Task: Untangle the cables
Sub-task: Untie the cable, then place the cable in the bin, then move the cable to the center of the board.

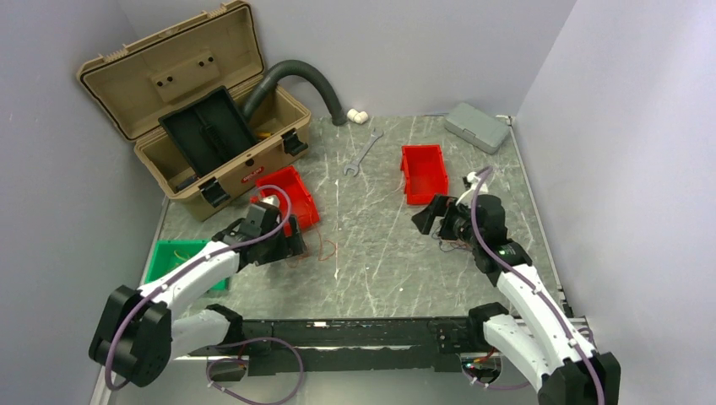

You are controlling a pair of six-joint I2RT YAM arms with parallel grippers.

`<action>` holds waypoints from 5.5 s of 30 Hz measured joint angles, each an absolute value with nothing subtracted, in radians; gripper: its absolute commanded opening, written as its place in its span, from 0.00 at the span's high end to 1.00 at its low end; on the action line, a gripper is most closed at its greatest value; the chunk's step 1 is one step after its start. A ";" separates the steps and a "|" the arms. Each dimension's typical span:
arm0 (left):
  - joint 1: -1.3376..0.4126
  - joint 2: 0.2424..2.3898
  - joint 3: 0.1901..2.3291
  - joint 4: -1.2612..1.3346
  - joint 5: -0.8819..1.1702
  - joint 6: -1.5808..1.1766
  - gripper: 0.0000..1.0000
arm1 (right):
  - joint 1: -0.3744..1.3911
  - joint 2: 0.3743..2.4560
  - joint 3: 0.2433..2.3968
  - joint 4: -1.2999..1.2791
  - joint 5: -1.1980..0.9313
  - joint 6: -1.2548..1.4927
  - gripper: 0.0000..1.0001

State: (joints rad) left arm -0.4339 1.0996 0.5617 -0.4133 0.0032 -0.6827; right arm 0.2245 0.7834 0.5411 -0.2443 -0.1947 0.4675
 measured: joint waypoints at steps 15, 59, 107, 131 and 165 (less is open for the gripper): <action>-0.560 1.378 0.646 -0.193 -0.129 -0.858 0.01 | 0.384 0.881 0.551 -0.191 -0.269 0.427 0.00; -0.664 1.407 1.229 -0.836 -0.415 -0.695 1.00 | 0.387 0.720 0.551 -0.263 -0.235 0.385 0.00; -0.408 1.484 1.121 -0.503 -0.277 -0.537 0.18 | 0.387 0.752 0.596 -0.468 -0.001 0.419 0.00; -0.809 0.862 0.587 -0.171 -0.255 -0.463 0.01 | 0.112 1.016 0.749 -0.617 0.320 0.578 0.00; -0.833 0.862 0.365 0.263 0.016 -0.262 0.01 | 0.558 1.222 0.611 -0.347 0.005 0.775 1.00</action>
